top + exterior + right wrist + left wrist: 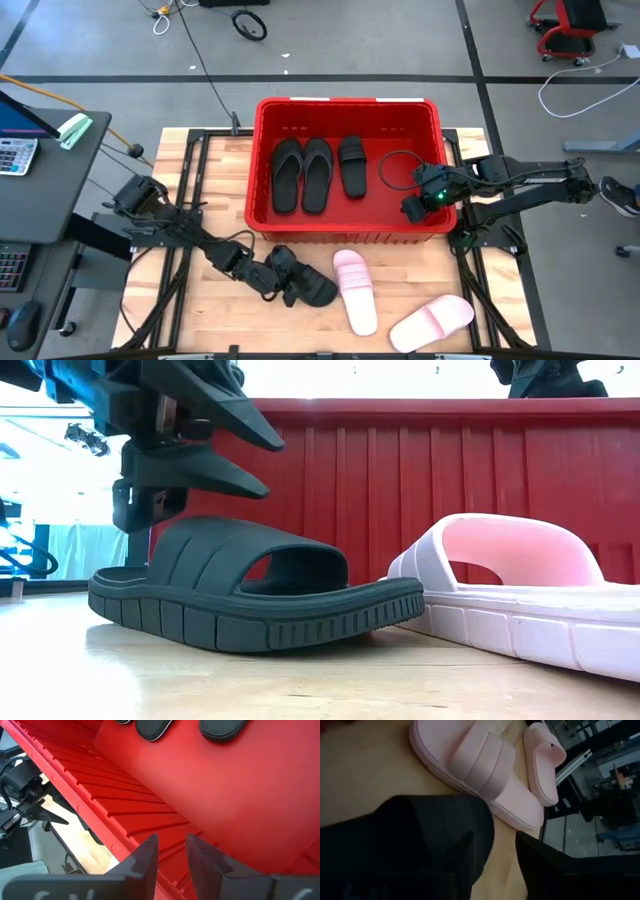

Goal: Pick and place slides into bin
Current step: Put the black slide into the red bin

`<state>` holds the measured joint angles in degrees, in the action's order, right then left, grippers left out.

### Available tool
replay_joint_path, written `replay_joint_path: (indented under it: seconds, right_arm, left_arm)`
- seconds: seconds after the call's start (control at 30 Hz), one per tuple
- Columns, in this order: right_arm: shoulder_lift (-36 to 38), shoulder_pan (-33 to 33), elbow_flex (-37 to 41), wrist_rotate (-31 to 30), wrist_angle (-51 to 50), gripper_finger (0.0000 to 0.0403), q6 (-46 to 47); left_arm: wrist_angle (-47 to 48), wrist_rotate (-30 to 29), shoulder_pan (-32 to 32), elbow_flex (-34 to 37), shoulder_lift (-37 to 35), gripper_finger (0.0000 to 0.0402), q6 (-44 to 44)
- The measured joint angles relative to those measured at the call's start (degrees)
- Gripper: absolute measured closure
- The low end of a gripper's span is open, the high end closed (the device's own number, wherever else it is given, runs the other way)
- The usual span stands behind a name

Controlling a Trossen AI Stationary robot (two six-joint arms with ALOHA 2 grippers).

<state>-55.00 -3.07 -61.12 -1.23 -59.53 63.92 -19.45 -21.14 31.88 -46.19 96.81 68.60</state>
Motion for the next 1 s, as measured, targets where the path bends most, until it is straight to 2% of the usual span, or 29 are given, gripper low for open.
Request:
replay_joint_path:
  seconds: [0.23, 0.47, 0.57, 0.67, 0.87, 0.93, 1.0]
  right_arm:
    - [0.0, 0.02, 0.0, 0.0, 0.0, 0.0297, 0.0]
    - [0.0, 0.02, 0.0, 0.0, 0.0, 0.0297, 0.0]
    - [0.0, 0.01, 0.0, 0.0, 0.0, 0.0297, 0.01]
    - [0.0, 0.0, 0.0, 0.0, 0.0, 0.0297, 0.01]
    - [0.0, 0.0, 0.0, 0.0, 0.0, 0.0297, 0.01]
    - [0.0, 0.0, 0.02, 0.0, 0.0, 0.0297, 0.02]
    - [0.0, 0.01, 0.02, 0.0, 0.0, 0.0297, 0.01]
  left_arm:
    - [0.08, 1.43, 1.86, 0.0, -0.06, 0.0274, 5.97]
    - [0.19, 1.94, 7.61, -0.18, -0.06, 0.0276, 13.89]
    - [0.66, 0.44, 10.15, -1.87, -0.07, 0.0277, 15.19]
    - [6.95, -2.51, 11.69, -4.96, -0.19, 0.0283, 14.68]
    - [33.31, -4.01, 10.59, -11.66, -0.04, 0.0305, 13.61]
    - [35.47, -4.95, 9.72, -11.93, -0.01, 0.031, 12.57]
    - [32.89, -5.69, 8.62, -11.67, -0.01, 0.0312, 11.68]
